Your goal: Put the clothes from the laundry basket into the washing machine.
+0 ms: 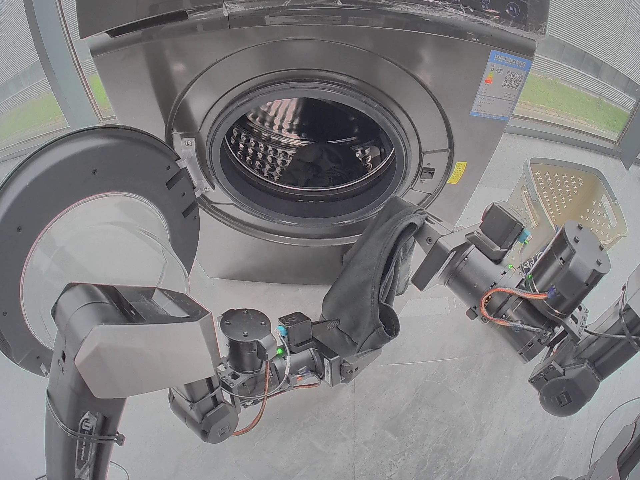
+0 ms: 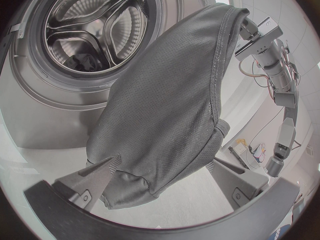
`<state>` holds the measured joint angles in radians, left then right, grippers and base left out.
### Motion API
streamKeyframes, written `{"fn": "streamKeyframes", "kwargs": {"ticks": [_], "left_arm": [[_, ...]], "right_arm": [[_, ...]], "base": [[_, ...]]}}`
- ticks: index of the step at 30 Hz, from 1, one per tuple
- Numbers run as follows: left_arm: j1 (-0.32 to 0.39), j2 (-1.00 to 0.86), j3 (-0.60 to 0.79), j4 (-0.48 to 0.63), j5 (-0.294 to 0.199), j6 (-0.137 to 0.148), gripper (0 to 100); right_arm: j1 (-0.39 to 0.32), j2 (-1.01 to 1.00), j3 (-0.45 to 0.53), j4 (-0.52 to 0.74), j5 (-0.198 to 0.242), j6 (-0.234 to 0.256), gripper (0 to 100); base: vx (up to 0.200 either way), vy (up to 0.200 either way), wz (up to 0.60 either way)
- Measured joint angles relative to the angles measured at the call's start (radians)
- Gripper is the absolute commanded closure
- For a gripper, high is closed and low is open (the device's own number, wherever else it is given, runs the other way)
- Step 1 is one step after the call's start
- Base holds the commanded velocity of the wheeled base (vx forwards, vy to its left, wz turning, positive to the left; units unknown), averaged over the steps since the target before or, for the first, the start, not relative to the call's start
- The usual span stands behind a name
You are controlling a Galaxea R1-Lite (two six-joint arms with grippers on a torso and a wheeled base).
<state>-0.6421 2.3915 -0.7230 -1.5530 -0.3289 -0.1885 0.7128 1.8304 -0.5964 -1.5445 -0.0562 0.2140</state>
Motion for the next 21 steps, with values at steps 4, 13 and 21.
{"fn": "streamKeyframes", "kwargs": {"ticks": [4, 13, 21], "left_arm": [[-0.006, 0.021, -0.037, 0.000, 0.026, 0.000, 0], [-0.019, 0.082, -0.122, 0.000, 0.069, -0.005, 0], [-0.027, 0.111, -0.164, 0.001, 0.090, -0.014, 0]], "right_arm": [[0.000, 0.000, 0.000, 0.000, 0.000, 0.000, 100], [0.001, 0.000, 0.000, 0.000, 0.000, -0.001, 100], [0.001, 0.000, 0.001, 0.000, 0.000, -0.001, 100]], "base": [[0.000, 0.000, 0.00], [0.000, 0.000, 0.00], [0.000, 0.000, 0.00]]}}
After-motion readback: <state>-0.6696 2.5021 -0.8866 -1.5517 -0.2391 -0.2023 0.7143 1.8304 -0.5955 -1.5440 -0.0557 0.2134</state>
